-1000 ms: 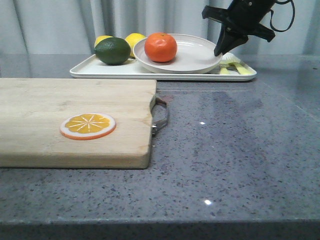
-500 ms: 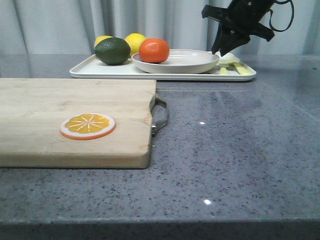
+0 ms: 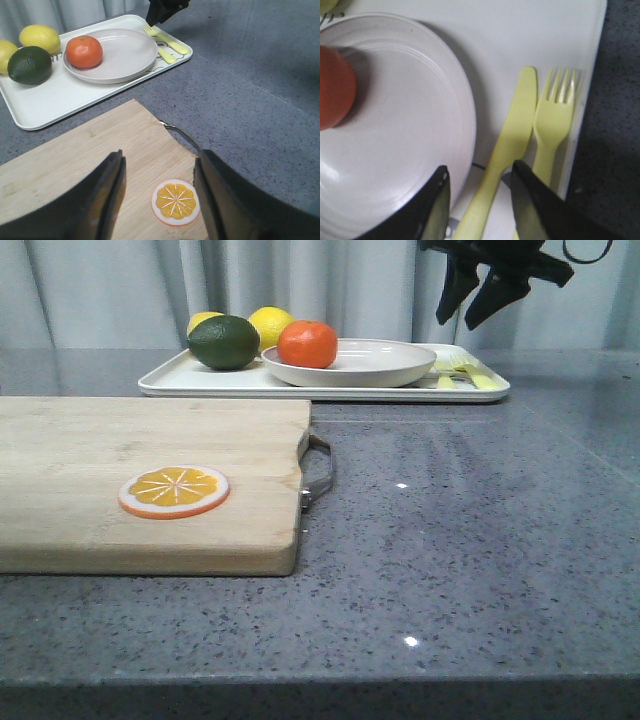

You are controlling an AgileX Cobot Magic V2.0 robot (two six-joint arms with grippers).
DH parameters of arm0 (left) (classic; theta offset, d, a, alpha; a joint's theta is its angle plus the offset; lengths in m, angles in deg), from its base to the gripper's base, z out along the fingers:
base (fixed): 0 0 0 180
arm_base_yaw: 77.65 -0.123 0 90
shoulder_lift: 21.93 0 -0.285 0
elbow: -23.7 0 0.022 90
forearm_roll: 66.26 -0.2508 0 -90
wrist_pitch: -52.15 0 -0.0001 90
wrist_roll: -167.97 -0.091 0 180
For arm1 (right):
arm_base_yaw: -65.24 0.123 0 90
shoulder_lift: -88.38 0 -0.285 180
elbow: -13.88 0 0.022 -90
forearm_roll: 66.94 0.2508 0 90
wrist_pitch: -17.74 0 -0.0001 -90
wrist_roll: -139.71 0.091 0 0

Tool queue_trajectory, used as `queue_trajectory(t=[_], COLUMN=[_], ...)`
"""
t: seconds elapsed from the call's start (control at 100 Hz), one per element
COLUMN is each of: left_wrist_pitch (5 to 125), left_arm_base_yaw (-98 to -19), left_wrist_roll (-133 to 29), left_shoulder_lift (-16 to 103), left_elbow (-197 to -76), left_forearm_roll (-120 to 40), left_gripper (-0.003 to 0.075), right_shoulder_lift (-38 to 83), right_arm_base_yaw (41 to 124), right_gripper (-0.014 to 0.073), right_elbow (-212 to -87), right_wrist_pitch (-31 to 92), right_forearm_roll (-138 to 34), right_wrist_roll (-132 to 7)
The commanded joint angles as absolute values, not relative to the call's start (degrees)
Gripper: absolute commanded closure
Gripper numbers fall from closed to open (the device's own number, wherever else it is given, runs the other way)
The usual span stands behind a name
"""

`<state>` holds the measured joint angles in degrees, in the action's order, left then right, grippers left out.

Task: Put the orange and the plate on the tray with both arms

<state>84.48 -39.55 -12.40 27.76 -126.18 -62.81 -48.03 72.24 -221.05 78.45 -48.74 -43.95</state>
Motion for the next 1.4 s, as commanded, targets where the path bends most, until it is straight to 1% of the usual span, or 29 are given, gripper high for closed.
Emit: queue_trajectory(t=[0.0, 0.06, 0.17, 0.31, 0.49, 0.67, 0.94, 1.16, 1.25, 1.39], left_wrist_pitch=[80.28, 80.28, 80.28, 80.28, 80.28, 80.28, 80.28, 80.28, 80.28, 80.28], left_arm_base_yaw=[-39.62, -39.62, -39.62, -39.62, -39.62, -39.62, -39.62, -39.62, -39.62, -39.62], left_wrist_roll=[-12.43, -12.43, -12.43, -12.43, -12.43, -12.43, -12.43, -12.43, -12.43, -12.43], left_shoulder_lift=[27.9, 27.9, 27.9, 27.9, 27.9, 27.9, 27.9, 27.9, 27.9, 27.9], left_elbow=[-127.64, -127.64, -127.64, -127.64, -127.64, -127.64, -127.64, -127.64, -127.64, -127.64], left_forearm_roll=[-62.52, -62.52, -62.41, -62.41, -62.3, -62.3, -62.3, -62.3, -62.3, -62.3], left_gripper=[0.0409, 0.0409, 0.0409, 0.0409, 0.0409, 0.0409, 0.0409, 0.0411, 0.0443, 0.0539], right_shoulder_lift=[-41.68, -40.16, -37.52, -33.72, -28.81, -22.74, -9.85, 5.07, 10.9, 19.85], right_arm_base_yaw=[72.19, 72.19, 72.19, 72.19, 72.19, 72.19, 72.19, 72.19, 72.19, 72.19], right_gripper=[0.0382, 0.0435, 0.0508, 0.0568, 0.0579, 0.0579, 0.0579, 0.0579, 0.0579, 0.0579], right_elbow=[-222.93, -222.93, -222.93, -222.93, -222.86, -219.79, -204.1, -184.58, -176.02, -164.32], right_wrist_pitch=[79.6, 81.85, 85.02, 87.39, 90.63, 90.23, 85.24, 75.21, 70.74, 65.79], right_forearm_roll=[-49.6, -49.94, -50.03, -50.03, -50.34, -50.4, -51.38, -51.96, -51.98, -53.65], right_wrist_roll=[-46.04, -46.1, -47.12, -47.29, -47.29, -47.29, -47.42, -47.89, -47.96, -47.96])
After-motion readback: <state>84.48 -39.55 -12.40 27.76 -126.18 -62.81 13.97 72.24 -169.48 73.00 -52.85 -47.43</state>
